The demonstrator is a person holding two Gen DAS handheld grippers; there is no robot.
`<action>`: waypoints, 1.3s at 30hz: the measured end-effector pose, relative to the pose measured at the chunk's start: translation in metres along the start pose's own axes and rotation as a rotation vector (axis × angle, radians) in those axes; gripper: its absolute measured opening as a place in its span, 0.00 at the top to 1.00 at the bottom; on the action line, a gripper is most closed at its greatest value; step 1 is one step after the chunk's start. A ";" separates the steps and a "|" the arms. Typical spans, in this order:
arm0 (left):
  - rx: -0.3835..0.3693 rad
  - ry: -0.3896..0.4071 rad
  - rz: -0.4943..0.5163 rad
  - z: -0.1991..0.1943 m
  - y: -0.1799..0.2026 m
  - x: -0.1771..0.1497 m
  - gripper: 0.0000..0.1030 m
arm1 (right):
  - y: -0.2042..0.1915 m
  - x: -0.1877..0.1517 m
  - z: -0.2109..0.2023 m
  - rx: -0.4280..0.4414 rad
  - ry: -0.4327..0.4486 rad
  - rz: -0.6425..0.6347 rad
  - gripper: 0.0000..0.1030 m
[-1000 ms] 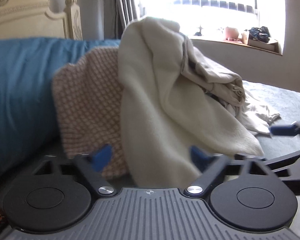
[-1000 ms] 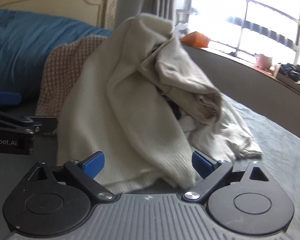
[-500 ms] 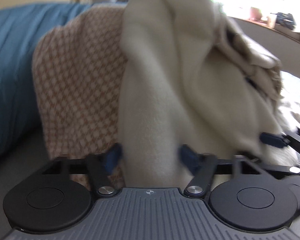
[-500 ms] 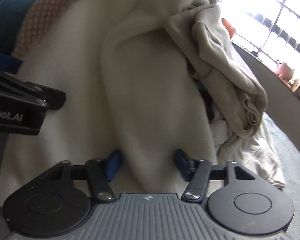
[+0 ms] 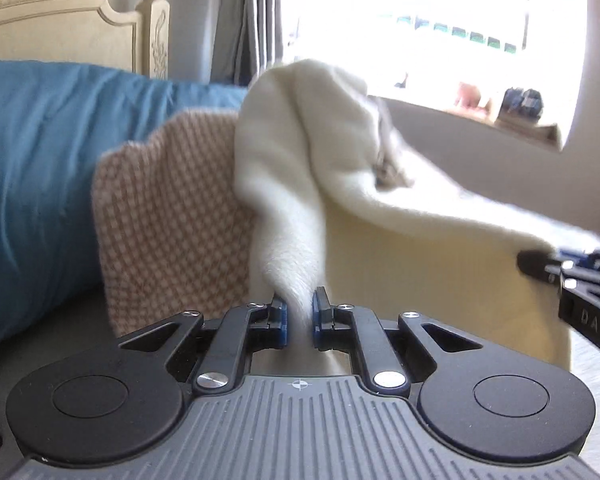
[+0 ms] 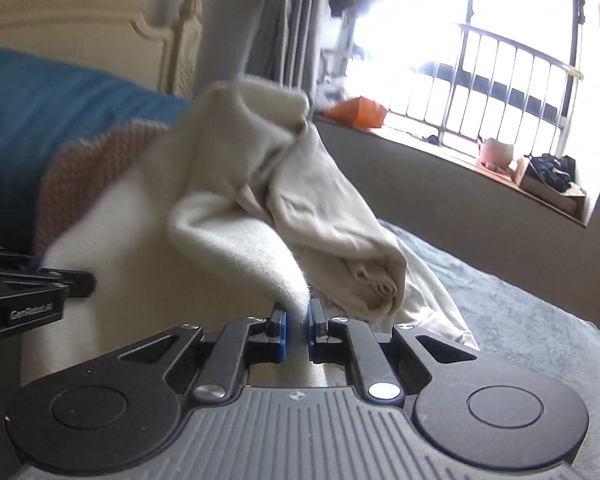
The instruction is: Fold clothes
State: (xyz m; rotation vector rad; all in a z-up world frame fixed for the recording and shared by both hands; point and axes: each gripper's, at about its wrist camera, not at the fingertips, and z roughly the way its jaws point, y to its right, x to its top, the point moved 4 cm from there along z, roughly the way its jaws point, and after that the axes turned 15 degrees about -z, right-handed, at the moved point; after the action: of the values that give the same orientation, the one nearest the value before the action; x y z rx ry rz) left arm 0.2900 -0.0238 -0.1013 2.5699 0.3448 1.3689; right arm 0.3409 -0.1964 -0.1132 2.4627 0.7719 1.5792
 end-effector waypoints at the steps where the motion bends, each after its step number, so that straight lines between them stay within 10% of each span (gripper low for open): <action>1: -0.027 0.007 -0.016 -0.013 -0.002 0.004 0.91 | 0.001 0.003 -0.015 0.011 0.020 0.012 0.90; 11: -0.242 -0.012 0.013 -0.131 0.014 -0.020 0.92 | 0.018 -0.006 -0.173 0.094 0.154 0.192 0.90; 16: -0.336 -0.161 -0.011 -0.178 0.018 -0.066 0.92 | 0.021 -0.035 -0.257 0.100 0.134 0.262 0.90; 31: -0.274 -0.540 0.000 -0.218 -0.012 -0.170 0.89 | -0.018 -0.195 -0.382 0.107 -0.233 0.524 0.91; 39: -0.270 -0.427 -0.079 -0.233 -0.019 -0.126 0.51 | -0.036 -0.252 -0.361 0.236 -0.474 0.674 0.85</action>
State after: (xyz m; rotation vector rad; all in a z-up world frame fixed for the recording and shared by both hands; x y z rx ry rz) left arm 0.0255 -0.0264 -0.0781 2.4990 0.1709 0.7491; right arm -0.0706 -0.3468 -0.1696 3.3086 0.0440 0.9652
